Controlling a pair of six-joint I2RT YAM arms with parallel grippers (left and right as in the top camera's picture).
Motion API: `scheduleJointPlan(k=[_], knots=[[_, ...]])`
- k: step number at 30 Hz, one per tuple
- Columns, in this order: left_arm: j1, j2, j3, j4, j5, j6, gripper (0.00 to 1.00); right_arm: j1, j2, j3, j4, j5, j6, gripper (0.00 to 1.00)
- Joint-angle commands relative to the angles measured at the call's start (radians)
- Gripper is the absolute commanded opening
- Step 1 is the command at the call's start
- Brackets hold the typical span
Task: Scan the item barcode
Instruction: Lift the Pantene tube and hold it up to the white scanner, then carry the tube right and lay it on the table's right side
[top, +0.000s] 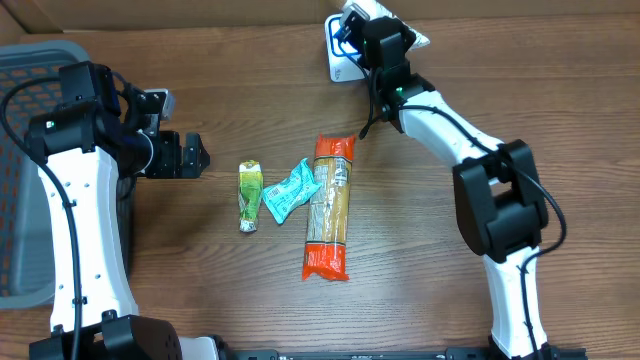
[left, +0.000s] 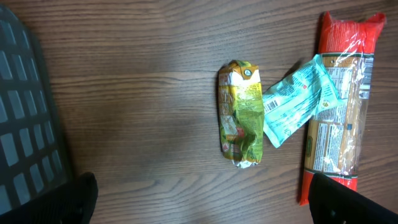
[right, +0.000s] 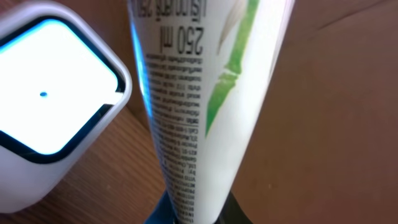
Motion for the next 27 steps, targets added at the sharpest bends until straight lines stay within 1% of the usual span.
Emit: scheduleJointPlan(k=[1, 27], knots=[[-0.002, -0.007, 0.003, 0.002, 0.015, 0.022, 0.99, -0.006, 0.024, 0.028, 0.065, 0.112, -0.074, 0.04], [-0.002, -0.007, 0.003, 0.002, 0.015, 0.022, 1.00, 0.031, 0.040, 0.029, 0.071, 0.119, -0.071, 0.03]])
